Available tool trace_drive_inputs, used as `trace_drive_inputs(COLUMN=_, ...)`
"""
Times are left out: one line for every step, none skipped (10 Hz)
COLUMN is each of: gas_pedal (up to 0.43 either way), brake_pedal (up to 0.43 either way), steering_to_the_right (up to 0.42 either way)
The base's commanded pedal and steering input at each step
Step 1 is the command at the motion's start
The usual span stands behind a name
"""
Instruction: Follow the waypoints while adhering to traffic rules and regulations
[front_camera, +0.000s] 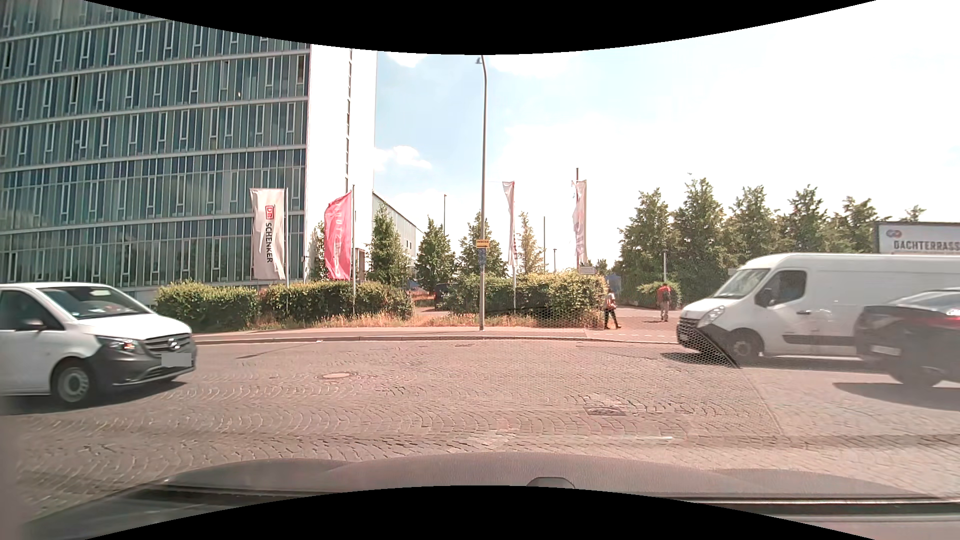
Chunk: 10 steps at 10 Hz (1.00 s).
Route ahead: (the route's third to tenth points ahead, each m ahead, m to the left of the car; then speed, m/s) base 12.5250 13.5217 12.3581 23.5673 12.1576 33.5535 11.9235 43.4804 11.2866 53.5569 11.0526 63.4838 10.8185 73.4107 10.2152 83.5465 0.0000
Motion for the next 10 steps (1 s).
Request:
trace_drive_inputs(gas_pedal=0.000, brake_pedal=0.226, steering_to_the_right=-0.028)
trace_drive_inputs(gas_pedal=0.000, brake_pedal=0.220, steering_to_the_right=-0.028)
trace_drive_inputs(gas_pedal=0.000, brake_pedal=0.226, steering_to_the_right=-0.028)
trace_drive_inputs(gas_pedal=0.000, brake_pedal=0.226, steering_to_the_right=-0.028)
trace_drive_inputs(gas_pedal=0.000, brake_pedal=0.226, steering_to_the_right=-0.028)
trace_drive_inputs(gas_pedal=0.000, brake_pedal=0.220, steering_to_the_right=-0.028)
trace_drive_inputs(gas_pedal=0.000, brake_pedal=0.226, steering_to_the_right=-0.028)
trace_drive_inputs(gas_pedal=0.000, brake_pedal=0.226, steering_to_the_right=-0.028)
trace_drive_inputs(gas_pedal=0.000, brake_pedal=0.226, steering_to_the_right=-0.028)
trace_drive_inputs(gas_pedal=0.000, brake_pedal=0.226, steering_to_the_right=-0.028)
